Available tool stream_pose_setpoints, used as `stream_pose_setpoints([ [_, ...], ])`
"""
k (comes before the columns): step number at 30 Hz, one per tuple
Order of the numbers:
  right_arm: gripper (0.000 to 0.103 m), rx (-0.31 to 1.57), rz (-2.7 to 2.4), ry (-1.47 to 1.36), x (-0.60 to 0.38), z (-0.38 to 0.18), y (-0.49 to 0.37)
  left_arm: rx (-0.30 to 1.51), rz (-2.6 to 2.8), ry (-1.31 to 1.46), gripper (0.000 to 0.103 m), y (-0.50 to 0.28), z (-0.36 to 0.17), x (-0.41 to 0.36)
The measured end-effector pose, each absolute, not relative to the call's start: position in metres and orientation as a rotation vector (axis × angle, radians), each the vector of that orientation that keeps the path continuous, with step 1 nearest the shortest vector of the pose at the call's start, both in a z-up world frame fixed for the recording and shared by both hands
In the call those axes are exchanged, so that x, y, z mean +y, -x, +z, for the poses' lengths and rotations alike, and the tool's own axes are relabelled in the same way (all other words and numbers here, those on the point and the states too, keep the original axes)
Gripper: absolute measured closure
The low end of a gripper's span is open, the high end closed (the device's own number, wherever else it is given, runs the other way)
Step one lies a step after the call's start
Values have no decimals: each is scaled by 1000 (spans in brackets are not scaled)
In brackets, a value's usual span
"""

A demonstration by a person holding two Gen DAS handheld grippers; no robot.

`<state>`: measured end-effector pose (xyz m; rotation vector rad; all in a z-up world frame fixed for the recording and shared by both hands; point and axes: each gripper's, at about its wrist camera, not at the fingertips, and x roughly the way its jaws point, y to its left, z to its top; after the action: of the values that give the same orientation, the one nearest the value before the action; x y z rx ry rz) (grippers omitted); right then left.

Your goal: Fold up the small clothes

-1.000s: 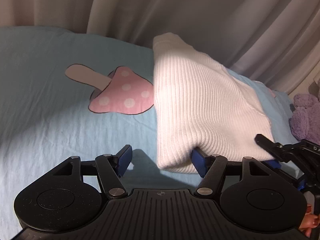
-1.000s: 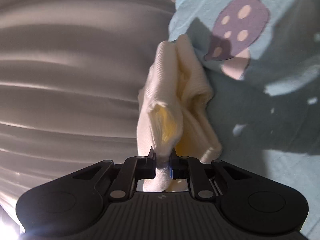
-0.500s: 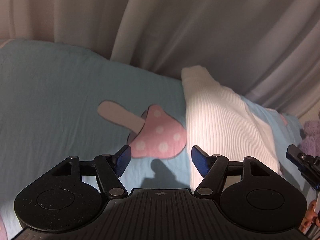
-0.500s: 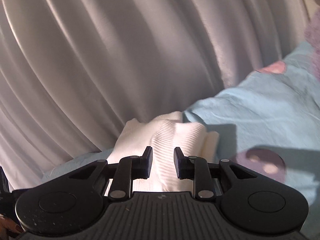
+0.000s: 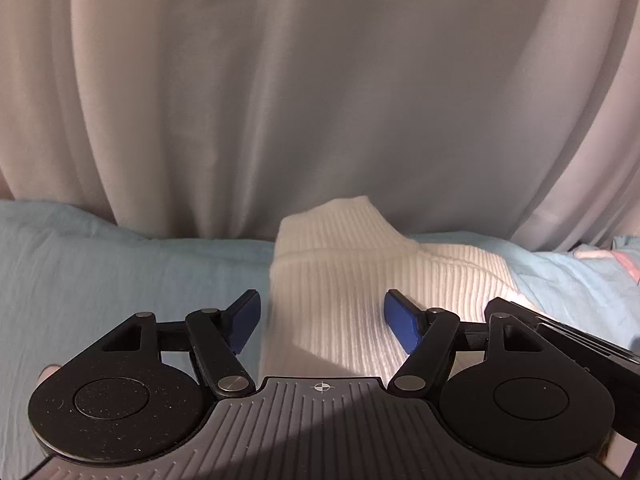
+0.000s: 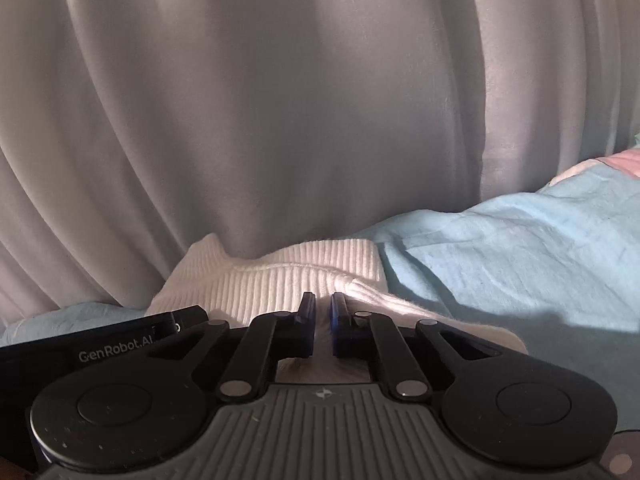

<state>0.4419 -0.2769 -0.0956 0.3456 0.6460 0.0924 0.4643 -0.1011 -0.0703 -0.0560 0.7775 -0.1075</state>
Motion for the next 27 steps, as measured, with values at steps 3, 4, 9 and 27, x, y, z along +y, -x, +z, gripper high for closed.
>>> stream_pose_setpoints([
  [3,99,645,73,-316,-272,-95,-440,783,-102,44,23,-469,-76,-103],
  [4,99,647,66,-306,-269,-95,-441,783,-103,45,21,-470,-77,-104],
  [9,99,645,72,-330,-272,-97,-445,826,-101,96,12,-484,-83,-101],
  [27,30,807,251,-839,-417,-93,-344,980,-419,427,13,-421,-67,15],
])
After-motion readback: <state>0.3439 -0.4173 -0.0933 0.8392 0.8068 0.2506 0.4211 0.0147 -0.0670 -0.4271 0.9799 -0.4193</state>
